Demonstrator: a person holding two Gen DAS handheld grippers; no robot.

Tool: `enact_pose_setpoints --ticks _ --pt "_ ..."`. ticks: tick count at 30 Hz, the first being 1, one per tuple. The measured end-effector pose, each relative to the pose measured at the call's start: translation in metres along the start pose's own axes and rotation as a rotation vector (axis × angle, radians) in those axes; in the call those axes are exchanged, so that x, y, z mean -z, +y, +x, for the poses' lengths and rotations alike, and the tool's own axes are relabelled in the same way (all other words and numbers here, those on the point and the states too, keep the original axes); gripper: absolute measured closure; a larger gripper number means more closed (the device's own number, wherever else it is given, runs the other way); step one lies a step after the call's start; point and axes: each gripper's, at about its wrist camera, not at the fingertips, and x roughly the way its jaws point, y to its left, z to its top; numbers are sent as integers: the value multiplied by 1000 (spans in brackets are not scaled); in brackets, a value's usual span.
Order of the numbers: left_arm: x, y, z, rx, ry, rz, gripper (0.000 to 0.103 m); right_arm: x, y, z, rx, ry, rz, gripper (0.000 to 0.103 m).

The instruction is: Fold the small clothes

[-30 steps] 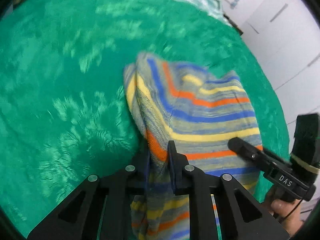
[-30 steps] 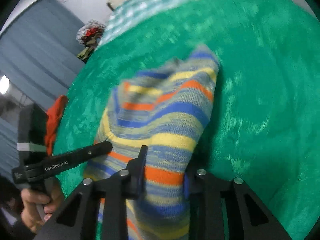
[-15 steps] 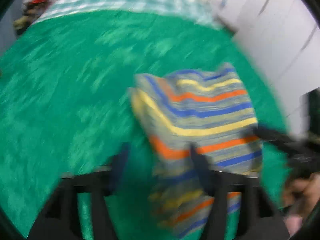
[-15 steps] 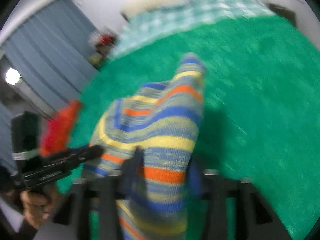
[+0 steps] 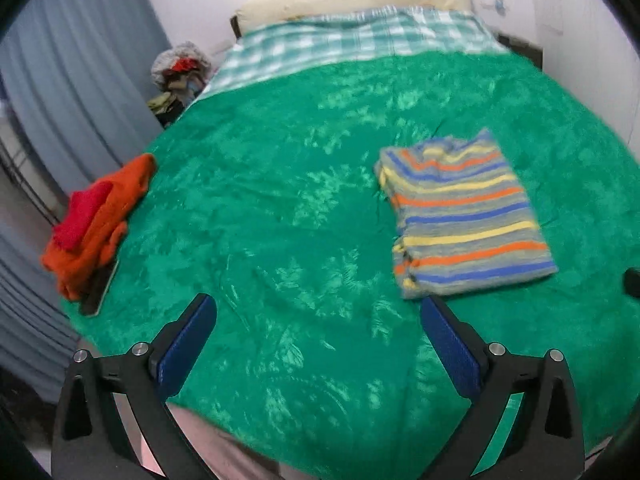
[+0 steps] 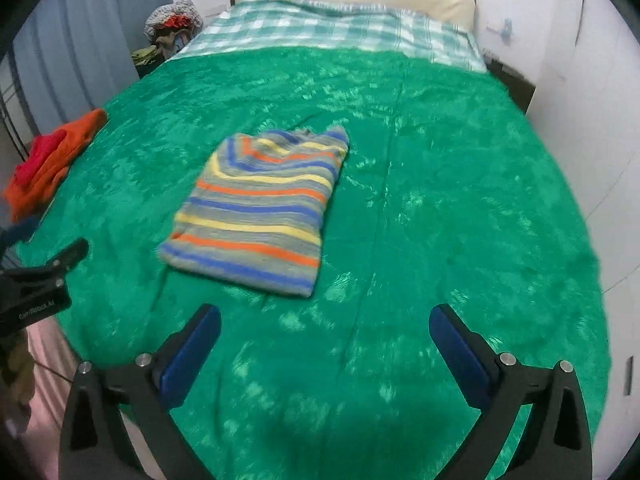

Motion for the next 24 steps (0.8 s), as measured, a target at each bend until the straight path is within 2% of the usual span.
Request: enact_pose_setpoints --ticks 1,2,4,7,9,12,14,20,24 --pt "3 3 -10 51 -11 -13 1 2 5 -11 25 -13 -10 0" --pt "4 6 -17 132 -11 -15 1 5 9 -20 47 -27 -17 0" --pt "6 9 -21 277 24 -23 1 11 14 -38 90 -50 -23 0" --pt "10 23 -28 378 64 -133 1 20 19 -58 100 -67 -19 0" --pt "12 28 -34 356 59 -150 1 25 20 -65 76 -61 -12 0" --pt "15 21 -46 185 26 -92 1 31 23 -73 57 -55 -2 0" --pt "19 17 -52 129 6 -67 1 35 25 -81 41 -60 5 0" --pt "22 13 -59 168 2 -51 0 41 27 -98 51 -82 -1 0" --pt "16 19 -62 257 -5 -94 0 43 22 -106 42 -98 11 0"
